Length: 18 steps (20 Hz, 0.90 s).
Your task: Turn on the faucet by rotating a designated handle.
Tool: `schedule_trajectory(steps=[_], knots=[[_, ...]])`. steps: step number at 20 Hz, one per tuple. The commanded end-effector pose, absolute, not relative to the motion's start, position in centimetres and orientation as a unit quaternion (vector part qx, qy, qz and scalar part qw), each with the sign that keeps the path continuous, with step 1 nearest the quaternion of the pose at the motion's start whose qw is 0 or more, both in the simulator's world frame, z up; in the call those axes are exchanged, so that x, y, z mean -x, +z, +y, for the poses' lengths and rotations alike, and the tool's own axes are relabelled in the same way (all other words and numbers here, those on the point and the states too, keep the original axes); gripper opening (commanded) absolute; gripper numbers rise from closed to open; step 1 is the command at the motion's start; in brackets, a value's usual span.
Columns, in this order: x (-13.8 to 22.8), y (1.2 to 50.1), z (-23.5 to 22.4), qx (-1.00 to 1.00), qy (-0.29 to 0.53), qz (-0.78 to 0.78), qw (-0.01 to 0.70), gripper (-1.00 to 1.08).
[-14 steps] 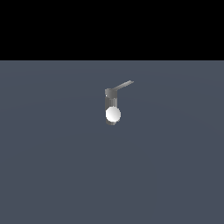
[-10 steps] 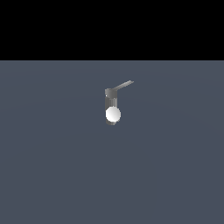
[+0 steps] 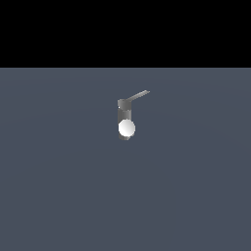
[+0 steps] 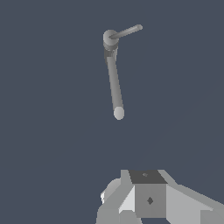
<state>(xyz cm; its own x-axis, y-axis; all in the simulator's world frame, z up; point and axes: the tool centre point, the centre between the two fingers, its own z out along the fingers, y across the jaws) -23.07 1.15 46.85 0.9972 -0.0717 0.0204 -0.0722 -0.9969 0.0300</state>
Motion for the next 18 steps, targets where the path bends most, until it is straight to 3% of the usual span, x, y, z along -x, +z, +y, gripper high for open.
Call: schedule_trajectory(steps=[1, 18], knots=[[22.2, 46.1, 1.6, -0.998, 0.009, -0.054, 0.015, -1.0], [12.4, 38.2, 4.4, -0.969, 0.006, -0.245, 0.009, -1.0]])
